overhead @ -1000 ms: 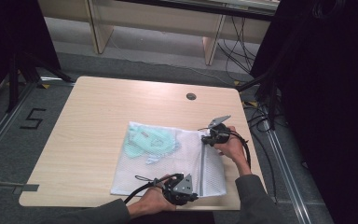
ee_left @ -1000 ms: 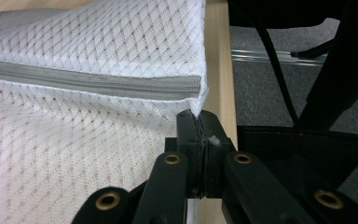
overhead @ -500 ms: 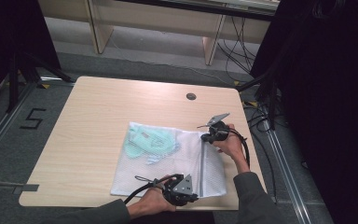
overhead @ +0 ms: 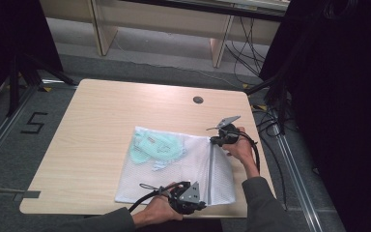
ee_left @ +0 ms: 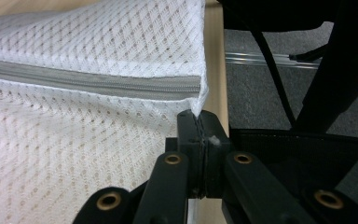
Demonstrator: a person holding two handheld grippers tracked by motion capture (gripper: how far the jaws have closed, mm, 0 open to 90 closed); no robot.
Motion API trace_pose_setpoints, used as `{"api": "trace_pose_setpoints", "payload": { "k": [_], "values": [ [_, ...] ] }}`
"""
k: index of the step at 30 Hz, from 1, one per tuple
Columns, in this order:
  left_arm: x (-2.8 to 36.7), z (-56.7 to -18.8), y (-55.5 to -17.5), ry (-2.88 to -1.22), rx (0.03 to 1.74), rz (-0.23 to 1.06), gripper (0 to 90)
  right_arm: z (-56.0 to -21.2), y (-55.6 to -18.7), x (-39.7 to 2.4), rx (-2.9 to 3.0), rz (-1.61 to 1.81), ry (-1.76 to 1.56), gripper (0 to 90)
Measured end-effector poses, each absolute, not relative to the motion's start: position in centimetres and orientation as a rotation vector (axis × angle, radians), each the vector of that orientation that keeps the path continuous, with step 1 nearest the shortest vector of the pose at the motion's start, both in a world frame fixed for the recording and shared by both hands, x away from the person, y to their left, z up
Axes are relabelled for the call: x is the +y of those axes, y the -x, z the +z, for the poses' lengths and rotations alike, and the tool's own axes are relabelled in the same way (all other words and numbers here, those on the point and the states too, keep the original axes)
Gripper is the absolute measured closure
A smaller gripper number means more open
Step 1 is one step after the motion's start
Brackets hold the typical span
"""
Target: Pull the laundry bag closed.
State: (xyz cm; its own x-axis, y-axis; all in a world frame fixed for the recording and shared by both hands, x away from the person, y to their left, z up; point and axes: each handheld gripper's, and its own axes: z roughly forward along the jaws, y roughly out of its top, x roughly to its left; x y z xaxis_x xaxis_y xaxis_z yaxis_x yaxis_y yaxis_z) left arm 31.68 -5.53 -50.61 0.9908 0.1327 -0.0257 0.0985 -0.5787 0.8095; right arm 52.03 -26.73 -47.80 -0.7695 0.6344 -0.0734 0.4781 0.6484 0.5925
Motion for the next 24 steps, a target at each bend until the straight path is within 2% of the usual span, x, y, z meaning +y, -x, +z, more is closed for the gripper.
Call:
{"api": "trace_pose_setpoints", "payload": {
  "k": [24],
  "values": [
    [-5.75, -50.7, -32.24, -2.184, 0.17, 0.054, 88.0, -47.67, -52.21, -26.69, 2.557, 0.822, -0.909, 86.5]
  ]
}}
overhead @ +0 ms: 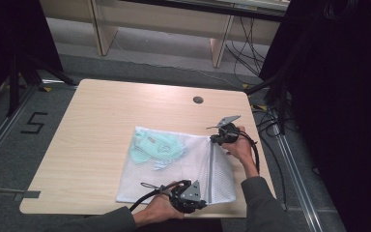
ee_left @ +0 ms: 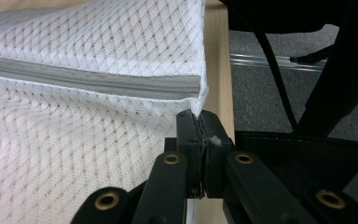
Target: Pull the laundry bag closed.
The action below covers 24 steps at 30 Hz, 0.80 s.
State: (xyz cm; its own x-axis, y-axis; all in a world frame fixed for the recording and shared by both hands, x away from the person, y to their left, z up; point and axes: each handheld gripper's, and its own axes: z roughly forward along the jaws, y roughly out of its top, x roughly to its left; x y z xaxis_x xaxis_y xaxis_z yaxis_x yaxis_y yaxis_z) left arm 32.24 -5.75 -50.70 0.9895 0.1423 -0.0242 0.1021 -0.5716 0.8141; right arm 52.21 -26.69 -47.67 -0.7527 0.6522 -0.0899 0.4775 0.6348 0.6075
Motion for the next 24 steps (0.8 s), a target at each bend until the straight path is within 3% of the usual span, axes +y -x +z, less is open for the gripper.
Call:
{"api": "trace_pose_setpoints", "payload": {
  "k": [12, 20, 24],
  "values": [
    [-5.9, -50.7, -32.2, -2.173, 0.219, 0.011, 86.6, -47.7, -52.2, -26.7, 2.537, 0.837, -0.925, 85.3],
    [-5.7, -50.2, -32.8, -2.126, 0.305, -0.018, 73.9, -47.7, -52.2, -26.6, 2.535, 0.825, -0.976, 76.3],
    [-5.4, -50.0, -33.2, -2.114, 0.345, -0.061, 61.7, -47.6, -52.2, -26.5, 2.542, 0.805, -1.046, 63.1]
  ]
}}
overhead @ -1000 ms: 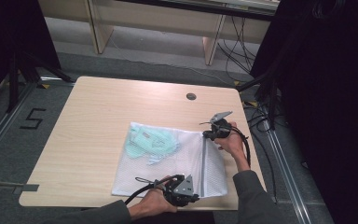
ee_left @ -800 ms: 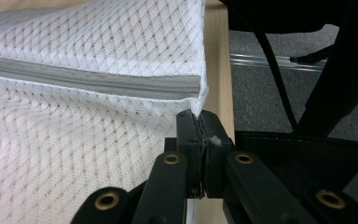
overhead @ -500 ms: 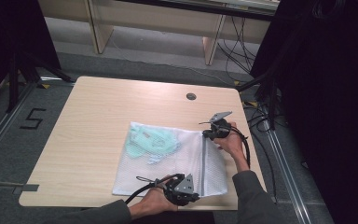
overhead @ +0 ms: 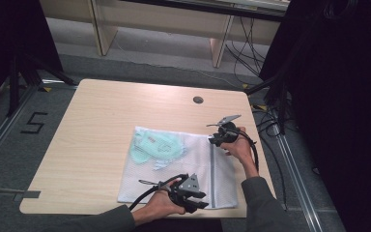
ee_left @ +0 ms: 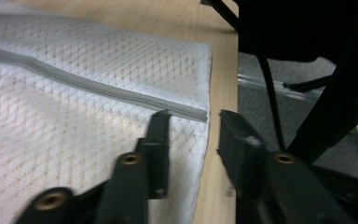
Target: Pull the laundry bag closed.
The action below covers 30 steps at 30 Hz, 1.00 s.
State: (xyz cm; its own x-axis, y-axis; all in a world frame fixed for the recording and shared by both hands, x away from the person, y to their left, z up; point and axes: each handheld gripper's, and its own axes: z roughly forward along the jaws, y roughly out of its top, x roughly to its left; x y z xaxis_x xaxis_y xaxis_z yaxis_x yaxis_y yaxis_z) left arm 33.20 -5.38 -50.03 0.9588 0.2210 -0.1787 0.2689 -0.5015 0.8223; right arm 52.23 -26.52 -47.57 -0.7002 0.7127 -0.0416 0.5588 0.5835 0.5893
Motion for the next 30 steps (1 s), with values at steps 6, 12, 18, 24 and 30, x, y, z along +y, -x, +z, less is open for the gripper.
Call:
{"api": "trace_pose_setpoints", "payload": {
  "k": [6, 12, 18, 24, 30],
  "values": [
    [-4.4, -49.1, -33.7, -2.108, 0.387, -0.014, 49.2, -47.1, -52.0, -26.5, 2.459, 0.827, -1.144, 50.9],
    [-2.6, -48.6, -34.9, -2.154, 0.41, 0.043, 42.3, -46.4, -51.0, -26.5, 2.438, 0.793, -1.128, 46.3],
    [-0.9, -48.1, -35.3, -2.151, 0.44, 0.088, 37.9, -45.4, -49.6, -26.6, 2.446, 0.791, -1.109, 43.5],
    [0.4, -47.8, -35.4, -2.15, 0.471, 0.072, 34.7, -45.1, -48.2, -26.0, 2.423, 0.845, -1.097, 41.7],
    [1.7, -47.4, -35.2, -2.148, 0.491, 0.096, 32.4, -44.8, -46.7, -25.7, 2.46, 0.835, -1.072, 40.6]
  ]
}}
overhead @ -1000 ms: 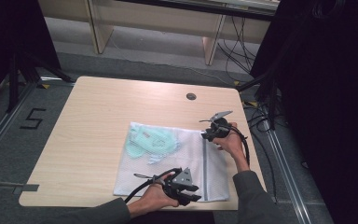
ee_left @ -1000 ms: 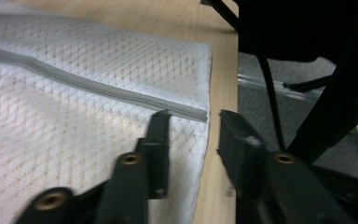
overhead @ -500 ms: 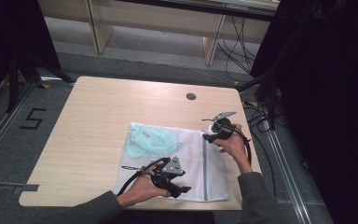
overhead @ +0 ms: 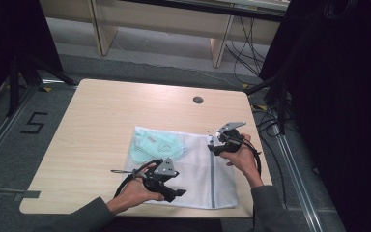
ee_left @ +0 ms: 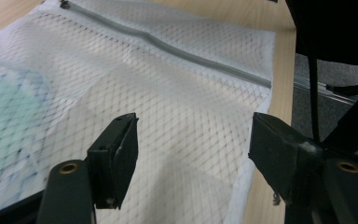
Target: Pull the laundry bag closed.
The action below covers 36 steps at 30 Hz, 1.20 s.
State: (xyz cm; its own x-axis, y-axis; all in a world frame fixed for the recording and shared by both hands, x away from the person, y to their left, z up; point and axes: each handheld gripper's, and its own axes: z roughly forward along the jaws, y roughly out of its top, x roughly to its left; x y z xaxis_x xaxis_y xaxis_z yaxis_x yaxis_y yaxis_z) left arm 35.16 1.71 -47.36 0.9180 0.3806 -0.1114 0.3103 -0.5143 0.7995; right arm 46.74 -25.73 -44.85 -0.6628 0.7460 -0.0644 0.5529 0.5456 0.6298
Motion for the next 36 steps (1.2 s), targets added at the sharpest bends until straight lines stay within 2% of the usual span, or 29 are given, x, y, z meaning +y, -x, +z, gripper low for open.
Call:
{"api": "trace_pose_setpoints", "payload": {
  "k": [23, 36],
  "values": [
    [7.9, -46.8, -35.1, -2.071, 0.666, 0.145, 26.7, -45.4, -40.5, -26.0, 2.494, 0.889, -0.997, 36.3],
    [10.4, -46.9, -34.3, -2.072, 0.698, 0.191, 24.1, -46.0, -37.0, -26.4, 2.478, 0.952, -0.972, 33.4]
  ]
}}
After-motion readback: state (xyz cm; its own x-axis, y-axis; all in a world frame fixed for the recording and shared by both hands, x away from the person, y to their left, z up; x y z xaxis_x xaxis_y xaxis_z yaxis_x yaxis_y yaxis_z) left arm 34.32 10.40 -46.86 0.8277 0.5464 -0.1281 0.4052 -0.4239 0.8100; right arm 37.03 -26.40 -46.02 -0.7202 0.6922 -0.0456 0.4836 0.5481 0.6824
